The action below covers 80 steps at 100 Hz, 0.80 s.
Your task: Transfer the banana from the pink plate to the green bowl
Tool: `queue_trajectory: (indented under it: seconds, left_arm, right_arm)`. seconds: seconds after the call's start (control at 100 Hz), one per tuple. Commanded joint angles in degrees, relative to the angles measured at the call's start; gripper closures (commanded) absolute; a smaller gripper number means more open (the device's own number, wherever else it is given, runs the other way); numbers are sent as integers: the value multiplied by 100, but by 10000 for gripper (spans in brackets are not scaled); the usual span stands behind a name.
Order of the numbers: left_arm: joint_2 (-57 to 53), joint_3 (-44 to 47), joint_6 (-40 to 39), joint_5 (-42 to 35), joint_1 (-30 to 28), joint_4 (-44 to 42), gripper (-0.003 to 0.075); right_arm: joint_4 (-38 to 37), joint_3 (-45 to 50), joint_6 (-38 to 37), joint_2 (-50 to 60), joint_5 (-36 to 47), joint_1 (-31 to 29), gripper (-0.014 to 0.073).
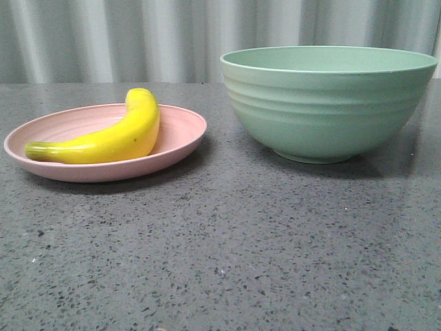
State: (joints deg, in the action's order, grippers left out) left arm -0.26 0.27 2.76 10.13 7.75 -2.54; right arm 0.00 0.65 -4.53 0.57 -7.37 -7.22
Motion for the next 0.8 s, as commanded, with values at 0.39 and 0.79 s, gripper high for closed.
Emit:
queue_trajectory:
  seconds: [0.39,0.79]
  left_arm:
    - [-22,-263,-14,-587,31,408,741]
    - [1621,-1621,-14,-718,31,408,741]
  right_arm:
    - [0,-191,11,-5,48,-24,663]
    - [99,-1568,2,-1666,-991,-24,662]
